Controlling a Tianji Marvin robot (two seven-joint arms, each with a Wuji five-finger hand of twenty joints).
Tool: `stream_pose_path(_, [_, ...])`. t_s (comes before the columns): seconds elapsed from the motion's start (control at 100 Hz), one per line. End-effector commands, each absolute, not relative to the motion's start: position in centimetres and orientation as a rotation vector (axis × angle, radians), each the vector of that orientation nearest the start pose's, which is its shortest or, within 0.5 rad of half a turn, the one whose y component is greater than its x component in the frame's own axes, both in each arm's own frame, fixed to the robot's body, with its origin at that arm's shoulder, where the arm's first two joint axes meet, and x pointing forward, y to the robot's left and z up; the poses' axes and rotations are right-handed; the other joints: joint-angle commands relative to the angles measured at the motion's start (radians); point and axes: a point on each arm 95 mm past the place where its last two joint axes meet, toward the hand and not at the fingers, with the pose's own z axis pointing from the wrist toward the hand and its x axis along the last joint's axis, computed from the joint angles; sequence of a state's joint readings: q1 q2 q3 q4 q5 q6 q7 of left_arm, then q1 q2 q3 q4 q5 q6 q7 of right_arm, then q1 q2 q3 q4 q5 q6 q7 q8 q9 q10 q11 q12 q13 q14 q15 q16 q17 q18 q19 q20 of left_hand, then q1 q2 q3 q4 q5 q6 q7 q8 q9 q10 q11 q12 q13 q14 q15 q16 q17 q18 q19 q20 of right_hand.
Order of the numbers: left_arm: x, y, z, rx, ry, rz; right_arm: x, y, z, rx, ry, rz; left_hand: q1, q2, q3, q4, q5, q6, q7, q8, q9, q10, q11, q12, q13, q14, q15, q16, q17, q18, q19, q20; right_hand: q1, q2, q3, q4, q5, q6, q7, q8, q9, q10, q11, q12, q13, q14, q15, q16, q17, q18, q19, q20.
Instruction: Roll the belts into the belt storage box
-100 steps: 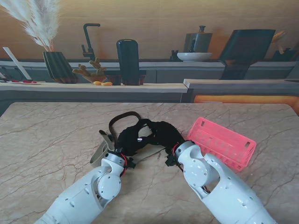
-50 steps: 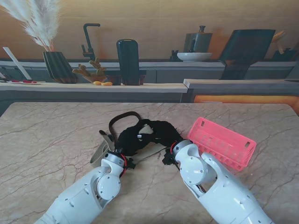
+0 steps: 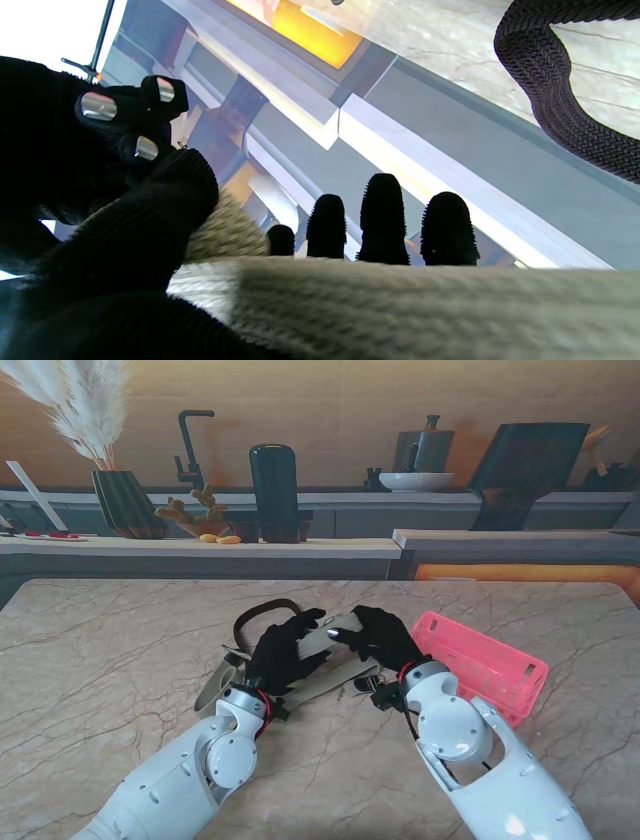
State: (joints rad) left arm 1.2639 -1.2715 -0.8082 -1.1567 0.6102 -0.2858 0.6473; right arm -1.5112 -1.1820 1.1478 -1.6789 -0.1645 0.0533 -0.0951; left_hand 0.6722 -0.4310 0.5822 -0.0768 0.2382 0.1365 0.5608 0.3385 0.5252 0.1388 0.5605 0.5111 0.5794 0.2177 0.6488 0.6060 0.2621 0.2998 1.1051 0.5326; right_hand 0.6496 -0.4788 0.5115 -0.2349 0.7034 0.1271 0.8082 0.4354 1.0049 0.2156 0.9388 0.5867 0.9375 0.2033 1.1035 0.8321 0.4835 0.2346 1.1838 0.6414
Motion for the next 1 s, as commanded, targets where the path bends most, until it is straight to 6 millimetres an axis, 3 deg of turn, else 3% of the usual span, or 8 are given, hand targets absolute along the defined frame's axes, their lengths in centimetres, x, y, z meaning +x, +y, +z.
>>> stream_pose_path(0.0, [42.8,-11.0,-35.3,-1.221,1.033,-2.202,40.5,5.3,-27.9,-2.105,-0.904,-2.319,-0.014,0.027,-0.010,0.018,-0.030,-0.031,-0.025,-0.003,-0.047,-0.004,-0.029,-0.017,-0.047,-0.019,-0.043,-0.022,-0.030,0.001,-0.024,0.009,0.188,0.174,0.147,0.040,0.051,-0.265,0.211,0.065,-0.017,0.019,0.032,0.013,0.004,-0.053,0.042,0.019,0.005,-0.053,0.041,0.027])
stream_pose_path(0.22, [42.5,-11.1,-35.1,-1.204,0.995,-2.255,40.0,4.4,-28.1,-2.090,-0.606,-2.077,-0.047,0.068,-0.045,0.013,-0.060,-0.051,-0.007,0.010,-0.101,-0.023,-0.051,-0.041,-0.094,-0.060,-0.089,-0.045,-0.056,-0.044,-0.070,-0.009,0.200,0.201,0.092,0.051,0.041,-0.270,0.210,0.072,-0.024,0.028,0.093,0.069,0.008,-0.072,0.133,0.087,0.013,-0.068,0.068,0.067])
stream_pose_path(0.42, [42.3,-11.3,-35.0,-1.211,0.984,-2.299,40.5,4.8,-29.3,-2.061,-0.438,-1.823,-0.162,0.055,-0.080,0.001,-0.095,-0.076,-0.009,0.011,-0.153,-0.037,-0.097,-0.082,-0.136,-0.087,-0.147,-0.074,-0.075,-0.085,-0.125,-0.036,0.198,0.206,0.068,0.054,0.045,-0.280,0.202,0.079,-0.010,0.041,0.157,0.128,0.034,-0.086,0.242,0.164,0.032,-0.080,0.113,0.119])
stream_pose_path(0.66, [42.0,-11.6,-34.9,-1.198,0.963,-2.349,41.9,6.6,-31.2,-2.092,-0.334,-1.555,-0.321,0.025,-0.011,-0.032,-0.088,-0.104,-0.205,-0.077,-0.270,-0.051,-0.141,-0.134,-0.250,-0.115,-0.227,-0.113,-0.140,-0.145,-0.226,-0.087,0.185,0.185,0.063,0.066,0.073,-0.300,0.182,0.064,0.042,0.057,0.240,0.191,0.084,-0.084,0.360,0.225,0.063,-0.083,0.190,0.169])
stream_pose_path(0.99, [42.2,-11.4,-34.8,-1.201,0.937,-2.322,43.1,8.6,-33.2,-2.091,-0.215,-1.274,-0.243,0.099,-0.040,-0.044,-0.091,-0.089,-0.309,-0.074,-0.297,-0.048,-0.129,-0.149,-0.277,-0.125,-0.232,-0.132,-0.160,-0.189,-0.241,-0.095,0.160,0.158,0.106,0.066,0.096,-0.293,0.177,0.051,0.104,0.061,0.314,0.235,0.149,-0.084,0.461,0.245,0.110,-0.088,0.274,0.191])
